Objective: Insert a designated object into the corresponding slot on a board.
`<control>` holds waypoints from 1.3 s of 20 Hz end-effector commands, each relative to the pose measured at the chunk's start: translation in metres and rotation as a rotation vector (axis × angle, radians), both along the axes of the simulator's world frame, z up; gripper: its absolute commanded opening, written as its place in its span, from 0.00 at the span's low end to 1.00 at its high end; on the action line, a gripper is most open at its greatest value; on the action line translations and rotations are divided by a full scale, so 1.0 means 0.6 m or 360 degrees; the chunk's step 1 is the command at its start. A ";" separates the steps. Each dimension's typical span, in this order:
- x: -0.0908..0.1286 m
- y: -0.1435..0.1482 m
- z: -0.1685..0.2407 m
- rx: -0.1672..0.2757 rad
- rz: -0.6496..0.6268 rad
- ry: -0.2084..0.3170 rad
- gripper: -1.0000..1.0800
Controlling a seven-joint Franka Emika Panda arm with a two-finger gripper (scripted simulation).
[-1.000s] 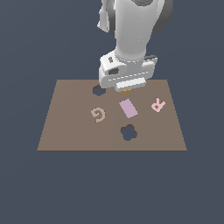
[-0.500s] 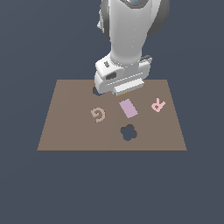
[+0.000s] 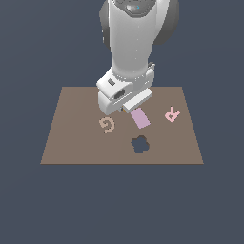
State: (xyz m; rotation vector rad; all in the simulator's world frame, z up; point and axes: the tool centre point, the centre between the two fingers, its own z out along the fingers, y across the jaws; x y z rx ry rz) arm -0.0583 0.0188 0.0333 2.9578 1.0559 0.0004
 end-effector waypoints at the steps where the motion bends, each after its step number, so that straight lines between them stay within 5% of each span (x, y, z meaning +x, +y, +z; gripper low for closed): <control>1: 0.018 -0.008 0.001 0.0000 0.0145 -0.0001 0.00; 13: 0.117 -0.018 0.006 -0.0001 0.0885 -0.0001 0.00; 26: 0.209 0.022 0.011 -0.0002 0.1627 0.0000 0.00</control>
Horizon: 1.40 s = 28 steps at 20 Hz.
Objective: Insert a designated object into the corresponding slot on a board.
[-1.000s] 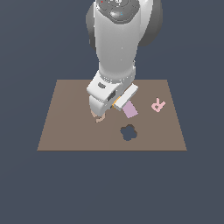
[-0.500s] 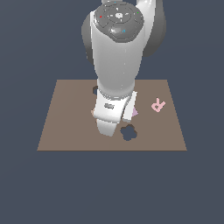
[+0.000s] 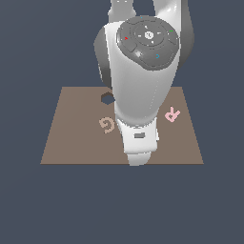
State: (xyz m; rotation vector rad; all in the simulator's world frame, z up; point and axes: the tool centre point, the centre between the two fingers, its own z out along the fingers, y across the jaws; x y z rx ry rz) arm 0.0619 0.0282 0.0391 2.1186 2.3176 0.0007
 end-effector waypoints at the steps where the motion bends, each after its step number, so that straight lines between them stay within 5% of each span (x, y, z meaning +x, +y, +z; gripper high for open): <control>1: 0.013 0.010 0.001 0.0000 0.0118 0.0000 0.00; 13: 0.044 0.044 0.002 -0.0001 0.0449 0.0001 0.00; 26: 0.046 0.050 -0.014 0.0004 0.0477 -0.0001 0.00; 27: 0.046 0.050 -0.014 0.0004 0.0477 -0.0001 0.96; 28: 0.046 0.050 -0.014 0.0004 0.0477 -0.0001 0.96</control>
